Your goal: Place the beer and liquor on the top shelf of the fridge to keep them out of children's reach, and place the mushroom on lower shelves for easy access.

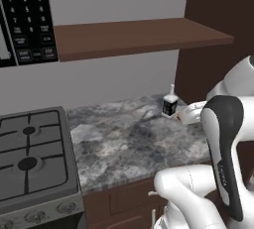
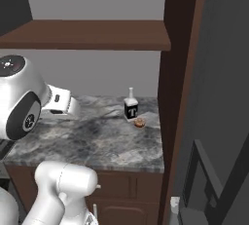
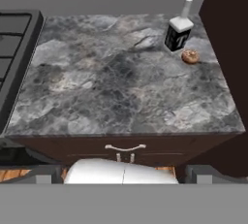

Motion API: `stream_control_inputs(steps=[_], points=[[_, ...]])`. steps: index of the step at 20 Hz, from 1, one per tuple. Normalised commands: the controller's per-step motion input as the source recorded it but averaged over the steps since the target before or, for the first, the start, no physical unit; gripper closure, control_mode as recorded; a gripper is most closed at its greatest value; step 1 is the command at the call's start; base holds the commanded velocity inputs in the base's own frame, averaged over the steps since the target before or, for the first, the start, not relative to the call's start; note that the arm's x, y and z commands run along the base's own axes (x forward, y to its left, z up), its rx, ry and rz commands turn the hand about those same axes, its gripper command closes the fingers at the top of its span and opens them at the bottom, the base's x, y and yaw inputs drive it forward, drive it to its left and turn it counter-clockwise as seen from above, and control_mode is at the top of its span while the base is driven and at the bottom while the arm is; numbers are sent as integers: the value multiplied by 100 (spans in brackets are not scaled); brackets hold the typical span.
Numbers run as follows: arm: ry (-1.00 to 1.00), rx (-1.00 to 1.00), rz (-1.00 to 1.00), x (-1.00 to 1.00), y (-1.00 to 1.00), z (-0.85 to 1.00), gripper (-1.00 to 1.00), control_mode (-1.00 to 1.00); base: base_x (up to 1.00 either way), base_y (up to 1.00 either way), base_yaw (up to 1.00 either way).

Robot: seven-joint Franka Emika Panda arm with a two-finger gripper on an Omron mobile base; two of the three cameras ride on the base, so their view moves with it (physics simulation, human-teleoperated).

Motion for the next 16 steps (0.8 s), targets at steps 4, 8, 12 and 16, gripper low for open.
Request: stream_control_inputs(steps=[4, 8, 12, 16], points=[[0, 0, -16, 54, -1, -42, -100, -100, 0, 0, 0], [0, 0, -21, 49, -2, -21, -100, -100, 0, 0, 0], [-8, 0, -21, 28, -9, -3, -100, -100, 0, 0, 0], [-16, 0, -17, 18, -15, 0, -100, -100, 0, 0, 0]])
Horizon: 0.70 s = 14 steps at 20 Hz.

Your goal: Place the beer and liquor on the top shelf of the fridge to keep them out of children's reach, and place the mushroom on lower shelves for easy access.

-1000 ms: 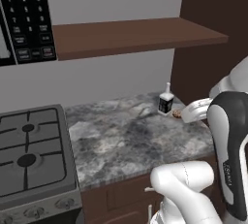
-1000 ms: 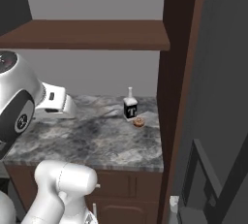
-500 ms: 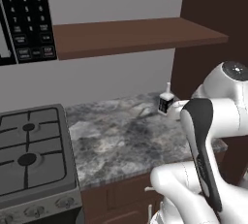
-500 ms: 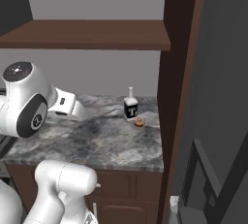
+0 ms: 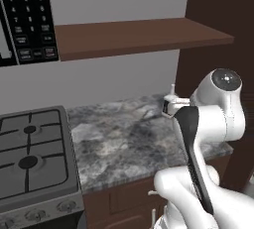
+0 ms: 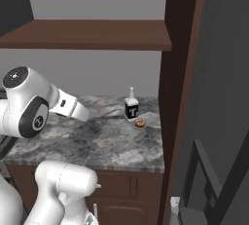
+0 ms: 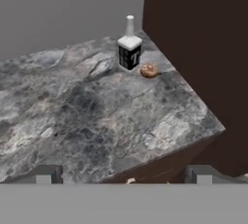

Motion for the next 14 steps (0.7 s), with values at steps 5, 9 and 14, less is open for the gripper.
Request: stream_control_inputs(steps=[5, 9, 14], points=[[-11, -5, -20, 19, -27, -6, -100, -100, 0, 0, 0], [-7, -10, -19, 28, -18, -10, -100, -100, 0, 0, 0], [-6, -13, -16, 38, -4, -6, -100, -100, 0, 0, 0]])
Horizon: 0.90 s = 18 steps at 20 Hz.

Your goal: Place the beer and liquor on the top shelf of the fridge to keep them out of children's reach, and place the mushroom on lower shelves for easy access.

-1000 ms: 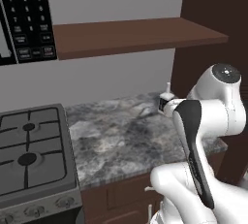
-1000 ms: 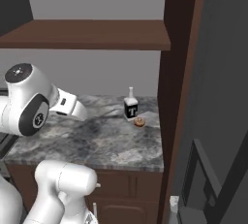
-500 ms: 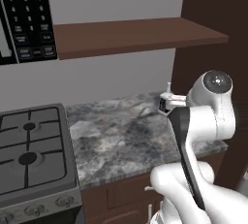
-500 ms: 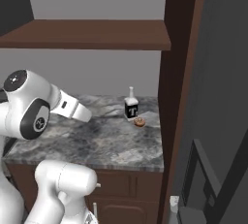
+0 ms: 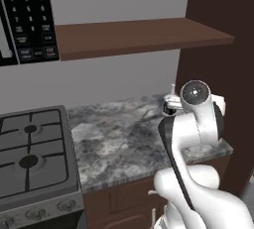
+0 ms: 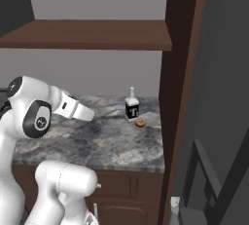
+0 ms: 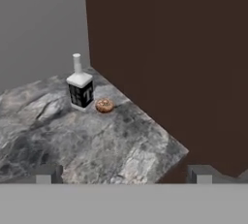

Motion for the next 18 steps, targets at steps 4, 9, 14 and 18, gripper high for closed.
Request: stream_control_inputs(steps=[4, 9, 14, 18], points=[[-11, -11, -13, 39, 0, 0, -100, -100, 0, 0, 0], [-15, -4, -8, 39, 0, 0, -100, -100, 0, 0, 0], [-12, -2, -3, 39, 0, -9, -100, -100, 0, 0, 0], [-9, -5, -1, 38, 0, -21, -100, -100, 0, 0, 0]])
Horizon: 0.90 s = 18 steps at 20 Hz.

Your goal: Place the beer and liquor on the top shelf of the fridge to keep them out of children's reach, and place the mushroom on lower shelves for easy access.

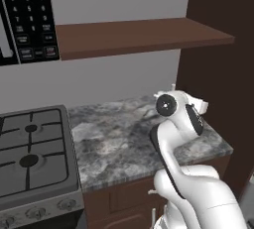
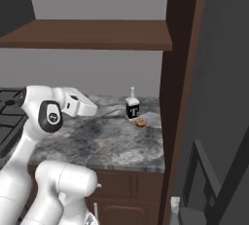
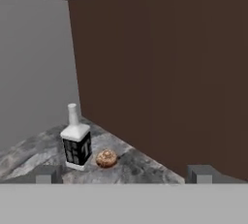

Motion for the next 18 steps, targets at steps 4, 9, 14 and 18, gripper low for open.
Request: stream_control_inputs(steps=[4, 9, 14, 18], points=[[-7, -6, 0, 36, -1, -24, -100, -100, 0, 0, 0], [-6, -7, -2, 34, -7, -16, -100, -100, 0, 0, 0], [-2, -5, -3, 40, -11, -10, -100, -100, 0, 0, 0], [0, 0, -4, 51, -16, -9, -100, -100, 0, 0, 0]])
